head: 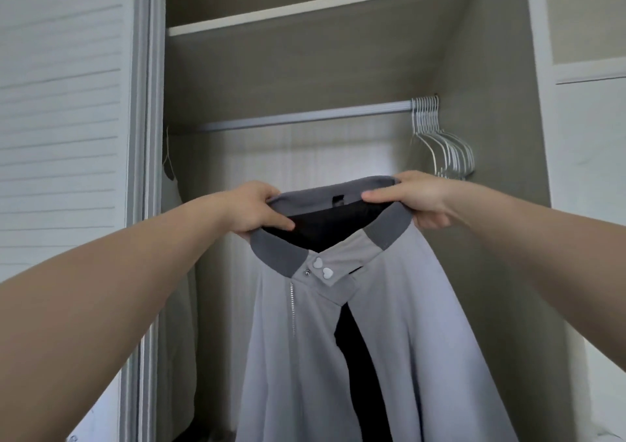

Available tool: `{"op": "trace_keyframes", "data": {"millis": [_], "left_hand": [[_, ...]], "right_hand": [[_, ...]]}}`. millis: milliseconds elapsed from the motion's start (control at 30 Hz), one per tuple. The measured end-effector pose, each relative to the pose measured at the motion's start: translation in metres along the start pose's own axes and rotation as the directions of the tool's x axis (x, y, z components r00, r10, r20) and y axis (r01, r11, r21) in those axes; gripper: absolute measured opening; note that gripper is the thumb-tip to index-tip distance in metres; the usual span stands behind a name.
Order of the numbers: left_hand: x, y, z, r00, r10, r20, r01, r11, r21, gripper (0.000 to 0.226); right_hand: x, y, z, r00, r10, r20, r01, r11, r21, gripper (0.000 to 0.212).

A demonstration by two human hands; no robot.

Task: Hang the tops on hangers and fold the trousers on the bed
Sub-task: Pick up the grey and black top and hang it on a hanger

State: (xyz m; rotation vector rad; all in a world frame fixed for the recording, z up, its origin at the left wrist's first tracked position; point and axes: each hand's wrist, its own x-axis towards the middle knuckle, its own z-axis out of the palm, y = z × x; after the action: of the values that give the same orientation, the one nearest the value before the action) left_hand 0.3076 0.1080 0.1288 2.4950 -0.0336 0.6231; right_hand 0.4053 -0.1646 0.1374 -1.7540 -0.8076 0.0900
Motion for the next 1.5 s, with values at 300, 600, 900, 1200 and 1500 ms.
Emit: {"op": "trace_keyframes", "data": {"millis": [300,600,900,1200,1500], "left_hand": [[0.013,0.013,-0.025,0.934,-0.259,-0.248,0.296,0.946,0.13,0.02],[0.061,0.013,-0.015,0.902,-0.337,-0.27,0.157,0.838,-0.523,0.022],[0.1,0.05,0.019,0.934,-0.147,-0.325,0.026,0.937,-0.348,0.017],[0.122,0.035,0.014,0.913,-0.128,-0.389,0.033,0.97,-0.242,0.021],[0.138,0.021,0.004,0.886,-0.143,-0.442,0.027,0.966,-0.258,0.02]], "right_hand": [[0.025,-0.018,-0.003,0.949,-0.134,-0.284,-0.148,0.608,-0.78,0.037],[0.061,-0.014,-0.01,0.912,-0.168,-0.374,-0.109,0.78,-0.616,0.021],[0.105,-0.025,-0.058,0.622,-0.694,-0.364,-0.526,-0.026,-0.85,0.036],[0.134,-0.015,-0.105,0.621,-0.614,-0.488,-0.677,-0.108,-0.728,0.038],[0.144,-0.028,-0.118,0.614,-0.602,-0.511,-0.594,0.075,-0.801,0.039]]}}
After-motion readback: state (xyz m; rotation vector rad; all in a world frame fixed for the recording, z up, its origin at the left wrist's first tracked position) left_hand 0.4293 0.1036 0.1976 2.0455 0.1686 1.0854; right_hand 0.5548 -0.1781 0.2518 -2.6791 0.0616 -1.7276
